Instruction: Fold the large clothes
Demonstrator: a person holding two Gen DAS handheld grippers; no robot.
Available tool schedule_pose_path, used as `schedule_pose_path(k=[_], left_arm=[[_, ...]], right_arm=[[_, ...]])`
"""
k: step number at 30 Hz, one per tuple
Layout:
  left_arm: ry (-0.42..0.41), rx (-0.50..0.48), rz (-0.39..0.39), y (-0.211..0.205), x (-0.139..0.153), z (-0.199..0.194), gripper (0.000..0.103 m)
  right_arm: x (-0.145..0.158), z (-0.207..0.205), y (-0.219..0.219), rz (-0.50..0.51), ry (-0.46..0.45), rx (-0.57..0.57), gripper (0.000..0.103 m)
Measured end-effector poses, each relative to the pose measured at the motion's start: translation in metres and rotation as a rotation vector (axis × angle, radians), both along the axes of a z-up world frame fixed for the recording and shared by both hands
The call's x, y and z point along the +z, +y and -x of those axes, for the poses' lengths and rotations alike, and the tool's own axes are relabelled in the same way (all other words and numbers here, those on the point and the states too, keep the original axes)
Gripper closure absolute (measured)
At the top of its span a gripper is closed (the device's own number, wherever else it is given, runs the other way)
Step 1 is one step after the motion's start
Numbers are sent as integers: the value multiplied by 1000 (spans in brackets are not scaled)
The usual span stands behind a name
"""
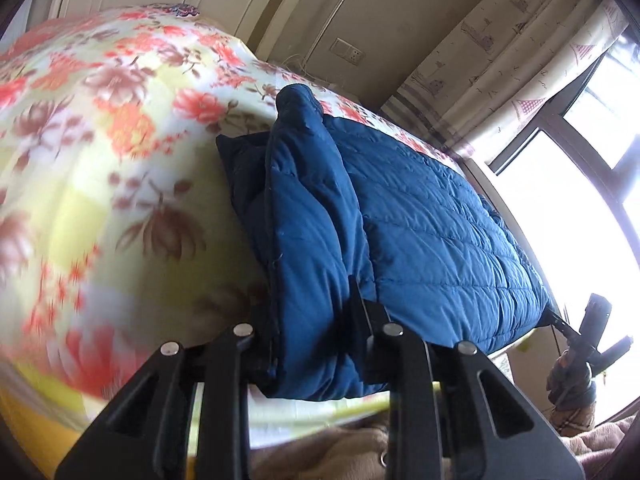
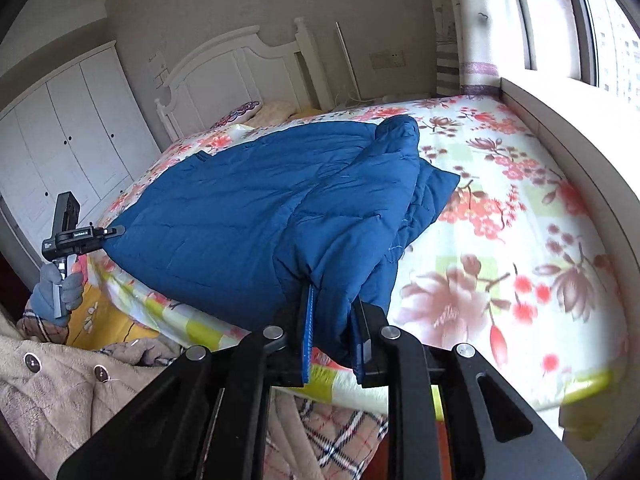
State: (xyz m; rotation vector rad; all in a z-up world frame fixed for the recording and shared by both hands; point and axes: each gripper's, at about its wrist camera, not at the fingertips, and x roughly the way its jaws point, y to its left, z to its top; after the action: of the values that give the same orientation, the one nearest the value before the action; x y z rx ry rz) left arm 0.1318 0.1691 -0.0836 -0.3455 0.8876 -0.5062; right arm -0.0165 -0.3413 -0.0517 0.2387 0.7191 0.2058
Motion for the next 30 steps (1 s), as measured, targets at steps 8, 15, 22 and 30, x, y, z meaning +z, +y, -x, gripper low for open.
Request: schedule_pose_path(k=[8,15,22,30], left_arm=[[-40,171,-32,22,-3,0,31],[-278,275,-138,-7,61,-8,3],[-233,68,-304,-151,73,-86,3],[-77,-2,-580,-226,8,-192,2]], right_arm=[[7,-17,-22,100,6,-174,27],[78,-61,13,223,-168,-191,16],[77,-203,140,482,-115,96,33],[-13,-321,168,497,156,186,51]])
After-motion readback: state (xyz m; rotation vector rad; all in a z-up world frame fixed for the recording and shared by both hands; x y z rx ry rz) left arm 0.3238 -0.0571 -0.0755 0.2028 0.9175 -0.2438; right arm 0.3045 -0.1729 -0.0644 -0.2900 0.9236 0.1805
